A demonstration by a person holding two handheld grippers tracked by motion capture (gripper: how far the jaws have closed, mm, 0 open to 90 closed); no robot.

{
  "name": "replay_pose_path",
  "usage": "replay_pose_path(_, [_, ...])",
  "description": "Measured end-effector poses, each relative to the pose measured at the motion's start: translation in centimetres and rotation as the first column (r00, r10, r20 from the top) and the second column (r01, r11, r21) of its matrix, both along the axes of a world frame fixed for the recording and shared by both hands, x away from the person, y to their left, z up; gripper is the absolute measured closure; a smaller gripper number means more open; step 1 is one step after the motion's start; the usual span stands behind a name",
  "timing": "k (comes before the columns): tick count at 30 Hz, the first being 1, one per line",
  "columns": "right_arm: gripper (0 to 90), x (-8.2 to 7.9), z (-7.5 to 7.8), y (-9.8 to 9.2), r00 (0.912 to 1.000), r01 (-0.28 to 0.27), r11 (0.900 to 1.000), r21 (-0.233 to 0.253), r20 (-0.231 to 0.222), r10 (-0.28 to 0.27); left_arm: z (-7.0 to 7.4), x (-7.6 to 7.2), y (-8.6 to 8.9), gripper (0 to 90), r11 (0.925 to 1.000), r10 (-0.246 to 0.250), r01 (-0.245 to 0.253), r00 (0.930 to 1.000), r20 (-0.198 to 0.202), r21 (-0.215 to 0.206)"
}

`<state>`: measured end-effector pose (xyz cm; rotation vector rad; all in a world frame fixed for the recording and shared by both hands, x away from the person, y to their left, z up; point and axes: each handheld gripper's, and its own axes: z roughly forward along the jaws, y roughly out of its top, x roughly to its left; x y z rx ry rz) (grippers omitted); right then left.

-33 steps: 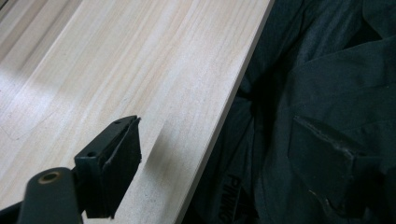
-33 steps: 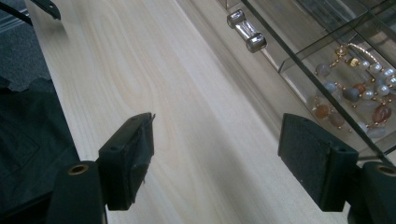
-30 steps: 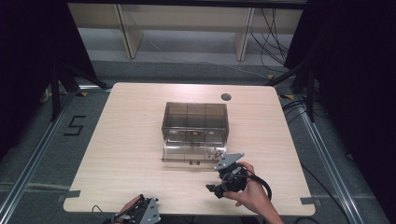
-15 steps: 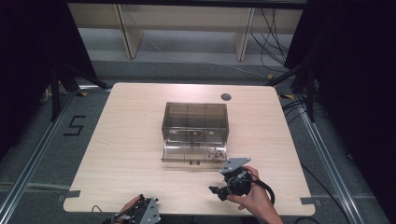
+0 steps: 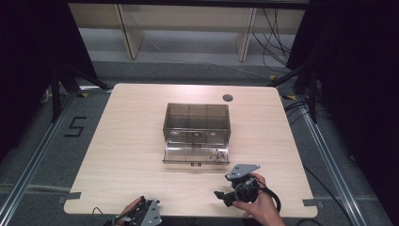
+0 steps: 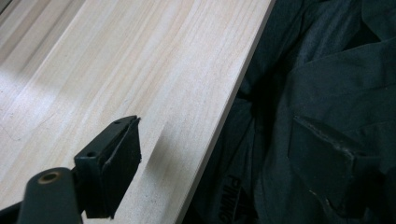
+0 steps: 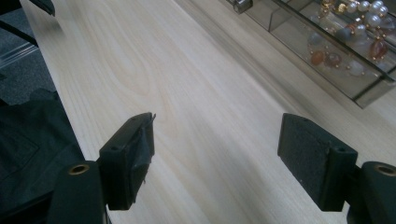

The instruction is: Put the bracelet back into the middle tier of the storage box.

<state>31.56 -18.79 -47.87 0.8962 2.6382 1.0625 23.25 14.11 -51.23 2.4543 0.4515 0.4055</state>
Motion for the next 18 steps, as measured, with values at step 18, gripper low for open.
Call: replay_pose_path(18, [28.2, -1.0, -0.6, -1.3, 0.9997, 0.010, 1.000, 0.002, -0.022, -0.010, 0.0, 0.0, 0.0, 17.1, 1.0000, -0.003, 0.003, 1.0000, -0.001, 0.000])
